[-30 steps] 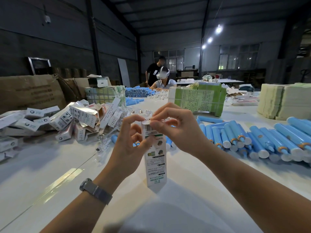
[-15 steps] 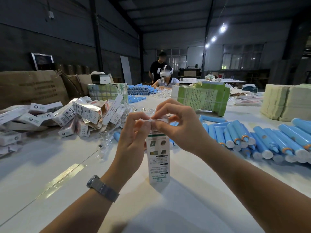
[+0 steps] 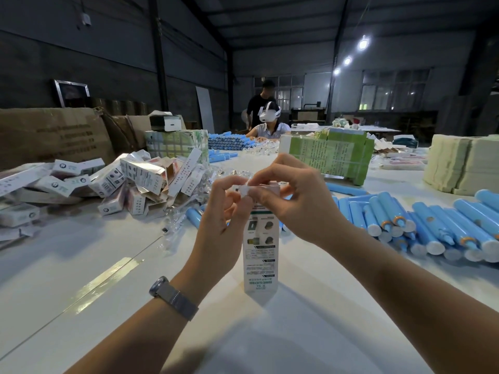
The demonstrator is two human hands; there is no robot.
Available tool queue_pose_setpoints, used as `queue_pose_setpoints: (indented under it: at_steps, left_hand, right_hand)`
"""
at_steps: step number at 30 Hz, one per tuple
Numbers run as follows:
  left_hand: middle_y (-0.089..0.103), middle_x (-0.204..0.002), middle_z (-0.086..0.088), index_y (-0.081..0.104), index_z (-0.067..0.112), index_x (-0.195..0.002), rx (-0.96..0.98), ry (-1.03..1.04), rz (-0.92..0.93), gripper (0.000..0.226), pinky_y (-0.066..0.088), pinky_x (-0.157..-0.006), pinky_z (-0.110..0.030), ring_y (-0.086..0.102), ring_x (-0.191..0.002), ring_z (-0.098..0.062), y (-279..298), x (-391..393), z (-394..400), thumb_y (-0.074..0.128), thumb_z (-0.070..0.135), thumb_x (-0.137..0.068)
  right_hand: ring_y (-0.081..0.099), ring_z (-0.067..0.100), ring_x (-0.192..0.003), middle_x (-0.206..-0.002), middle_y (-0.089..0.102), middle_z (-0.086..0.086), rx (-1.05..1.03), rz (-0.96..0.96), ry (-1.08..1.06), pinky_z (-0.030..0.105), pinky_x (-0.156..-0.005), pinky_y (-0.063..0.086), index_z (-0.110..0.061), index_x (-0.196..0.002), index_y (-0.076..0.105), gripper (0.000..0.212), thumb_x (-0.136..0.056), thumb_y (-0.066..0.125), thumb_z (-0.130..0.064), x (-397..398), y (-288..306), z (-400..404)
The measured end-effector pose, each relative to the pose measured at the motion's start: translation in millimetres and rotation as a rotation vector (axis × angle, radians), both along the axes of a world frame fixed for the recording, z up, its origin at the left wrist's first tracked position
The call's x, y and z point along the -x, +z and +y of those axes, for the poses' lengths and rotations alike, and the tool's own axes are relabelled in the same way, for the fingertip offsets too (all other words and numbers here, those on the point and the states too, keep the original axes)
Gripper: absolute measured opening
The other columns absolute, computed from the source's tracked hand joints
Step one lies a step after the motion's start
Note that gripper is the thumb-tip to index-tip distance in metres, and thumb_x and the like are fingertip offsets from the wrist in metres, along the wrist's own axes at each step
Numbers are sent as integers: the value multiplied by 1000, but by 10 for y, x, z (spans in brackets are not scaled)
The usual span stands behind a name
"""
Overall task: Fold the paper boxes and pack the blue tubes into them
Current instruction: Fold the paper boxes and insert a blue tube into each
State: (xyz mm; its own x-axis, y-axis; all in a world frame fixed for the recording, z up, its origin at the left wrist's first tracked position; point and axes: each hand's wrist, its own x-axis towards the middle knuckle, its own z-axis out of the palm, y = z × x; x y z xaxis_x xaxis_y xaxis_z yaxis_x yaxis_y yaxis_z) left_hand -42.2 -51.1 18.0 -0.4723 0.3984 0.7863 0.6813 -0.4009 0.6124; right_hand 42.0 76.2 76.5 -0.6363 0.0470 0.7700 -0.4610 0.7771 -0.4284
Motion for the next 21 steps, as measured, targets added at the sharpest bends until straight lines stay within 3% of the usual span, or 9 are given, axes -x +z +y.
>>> queue_pose_setpoints:
  at_steps: [3, 9, 11, 15, 21]
  left_hand:
    - [69, -93, -11, 40, 31, -120, 4, -1, 29, 27, 59, -65, -43, 71, -81, -30, -9, -7, -1, 48, 40, -96]
    - [68, -87, -1, 40, 56, -116, 18, 34, 36, 30, 58, -66, -37, 71, -79, -25, -4, -3, 3, 51, 41, -93]
    - [68, -88, -1, 35, 52, -122, 29, 37, 60, 35, 59, -67, -36, 71, -81, -24, -4, -8, 4, 51, 37, -95]
    - [68, -91, -10, 35, 51, -124, 42, 39, 77, 36, 59, -73, -52, 70, -85, -29, -4, -31, -9, 50, 41, -94]
    - [70, -92, 1, 40, 62, -115, 57, 59, 71, 32, 60, -74, -53, 71, -88, -26, 8, -20, -22, 52, 45, -91]
  right_hand:
    - [55, 14, -79, -82, 54, -2, -3, 23, 1, 39, -64, 47, -17, -87, 75, 3, -85, 75, -15, 6, -4, -1]
    - [59, 15, -79, -80, 57, -2, 78, 6, 42, 42, -67, 54, -16, -81, 72, 8, -86, 73, -11, 8, 51, 8]
    - [61, 19, -79, -80, 59, 0, 78, -20, 46, 46, -69, 55, -17, -81, 72, 7, -87, 72, -12, -7, 88, 29]
    - [62, 18, -76, -78, 60, -5, 80, -42, 33, 47, -72, 55, -17, -82, 73, 5, -86, 73, -15, -29, 143, 47]
    - [62, 19, -82, -81, 63, -2, 10, -122, 3, 47, -78, 54, -16, -81, 75, 5, -86, 74, -19, -78, 244, 31]
